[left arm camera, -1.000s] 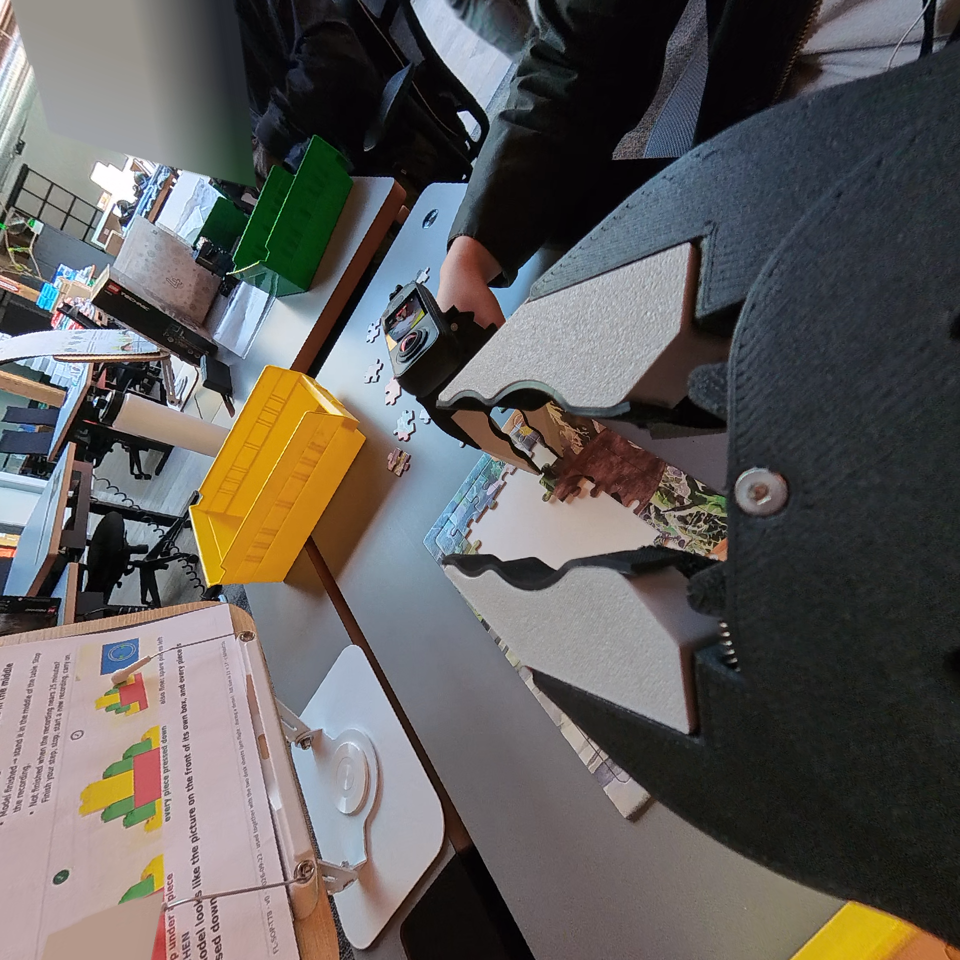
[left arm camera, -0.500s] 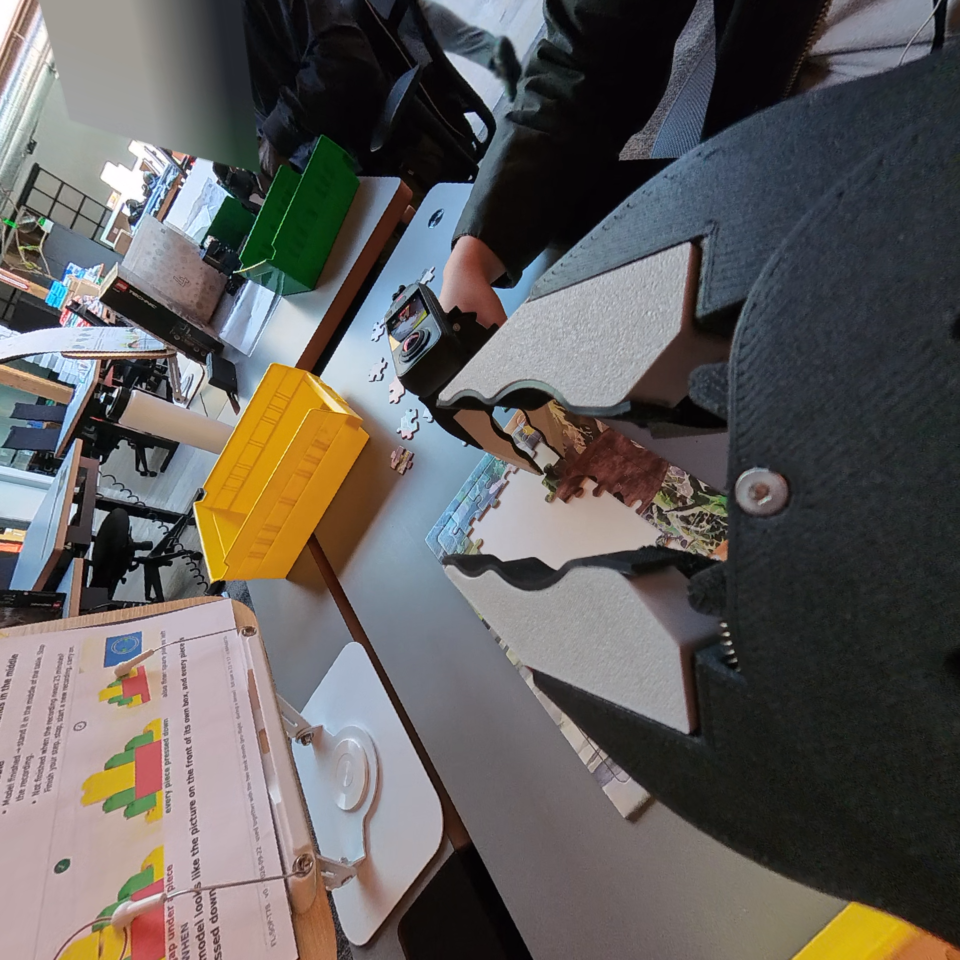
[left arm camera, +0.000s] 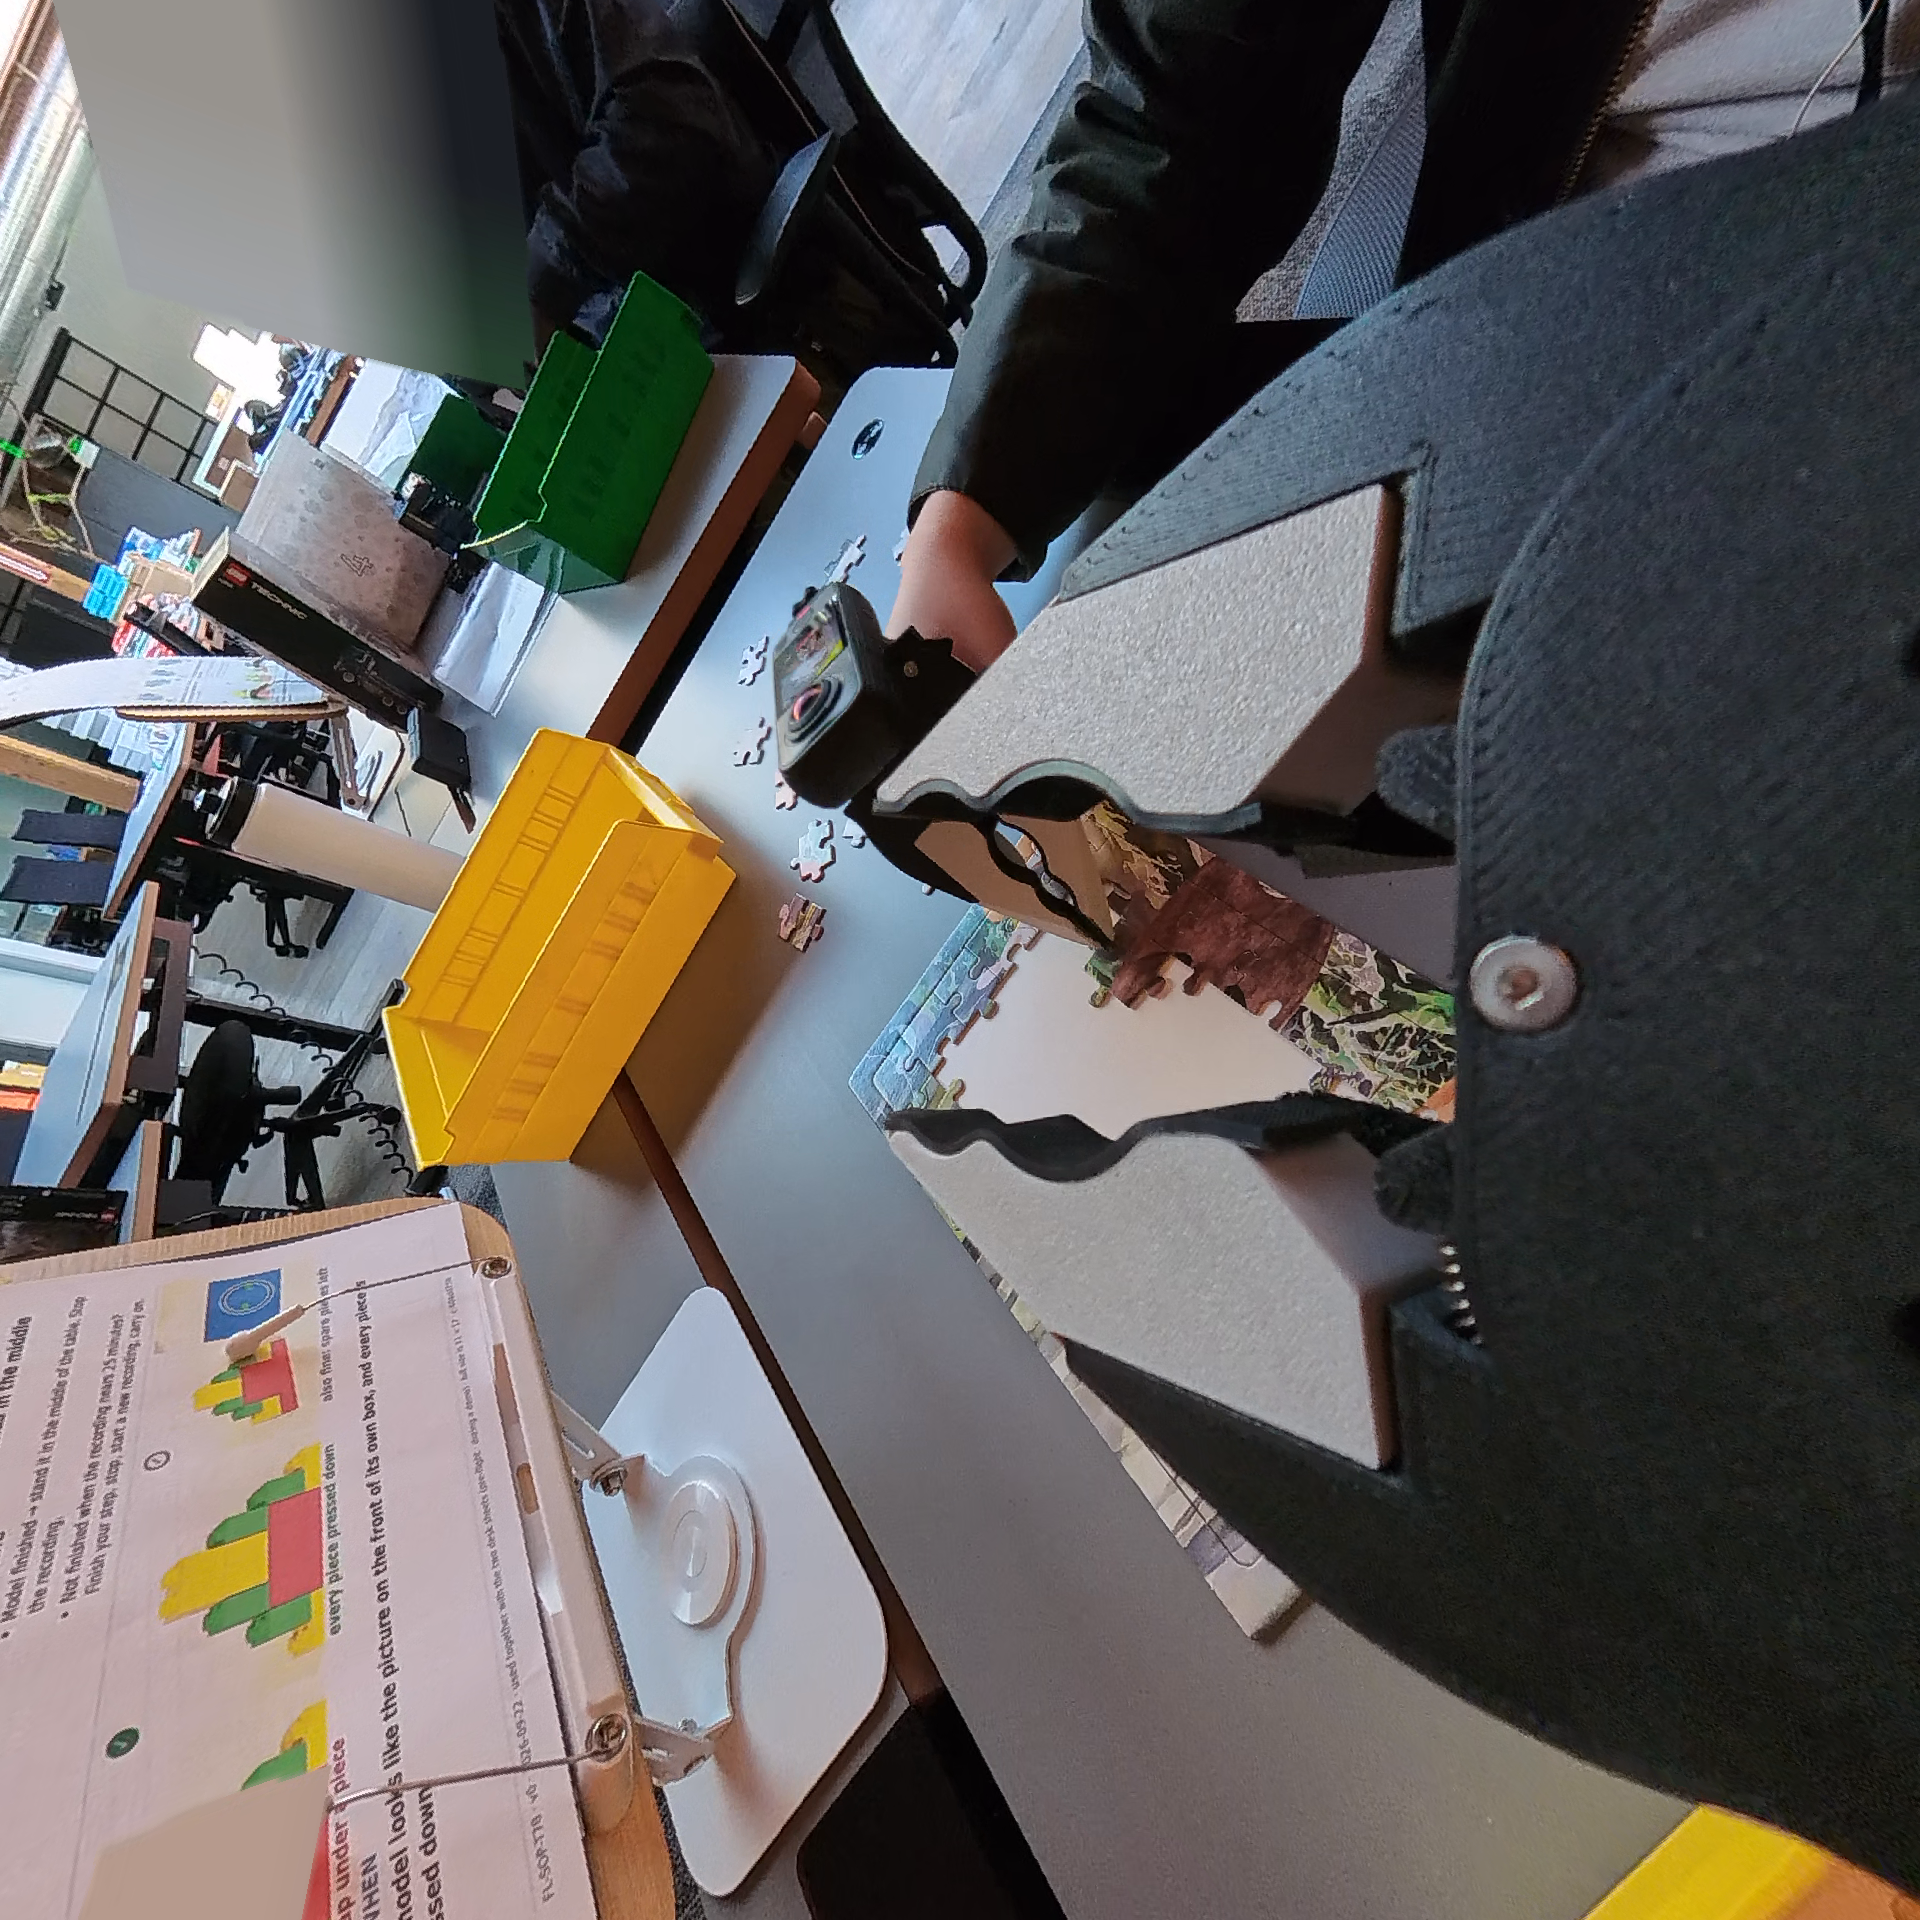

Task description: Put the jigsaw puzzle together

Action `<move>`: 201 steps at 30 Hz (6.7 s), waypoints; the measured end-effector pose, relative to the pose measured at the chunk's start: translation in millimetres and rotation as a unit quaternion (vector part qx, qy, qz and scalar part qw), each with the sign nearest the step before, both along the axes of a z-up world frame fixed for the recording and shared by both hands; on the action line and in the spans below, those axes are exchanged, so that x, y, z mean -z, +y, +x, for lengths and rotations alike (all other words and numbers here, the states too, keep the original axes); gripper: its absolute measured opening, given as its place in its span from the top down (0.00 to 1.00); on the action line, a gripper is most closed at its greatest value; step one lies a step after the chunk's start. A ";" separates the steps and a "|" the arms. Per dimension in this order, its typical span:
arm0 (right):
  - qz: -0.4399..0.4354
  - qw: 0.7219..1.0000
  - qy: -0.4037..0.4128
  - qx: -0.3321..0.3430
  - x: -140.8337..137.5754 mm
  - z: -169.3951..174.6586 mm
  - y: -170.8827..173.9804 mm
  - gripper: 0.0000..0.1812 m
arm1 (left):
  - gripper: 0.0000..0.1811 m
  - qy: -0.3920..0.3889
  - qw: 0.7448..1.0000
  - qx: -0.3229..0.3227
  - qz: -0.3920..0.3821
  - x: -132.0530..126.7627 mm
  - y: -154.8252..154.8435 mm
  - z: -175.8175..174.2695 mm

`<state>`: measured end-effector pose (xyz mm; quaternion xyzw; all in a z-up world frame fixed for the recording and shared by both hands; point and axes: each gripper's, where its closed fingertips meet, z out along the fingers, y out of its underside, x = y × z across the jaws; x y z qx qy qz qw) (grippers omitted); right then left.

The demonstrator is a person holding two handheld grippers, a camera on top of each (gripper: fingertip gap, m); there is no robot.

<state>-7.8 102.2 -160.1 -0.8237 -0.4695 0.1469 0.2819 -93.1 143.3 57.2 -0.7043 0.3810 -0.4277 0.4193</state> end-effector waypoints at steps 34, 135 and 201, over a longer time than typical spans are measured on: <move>0.014 0.972 0.026 0.231 -19.5 208.0 -111.9 0.74 | 0.70 -0.003 1.000 0.002 -0.012 3.4 1.5 -0.6; 0.002 0.992 0.095 -0.088 -19.9 -41.3 18.6 0.82 | 0.70 0.018 0.999 0.012 -0.031 18.3 3.2 4.2; 0.105 0.989 0.066 -0.081 -67.1 7.4 -7.9 0.83 | 0.78 0.016 0.978 0.021 -0.208 98.9 27.1 24.4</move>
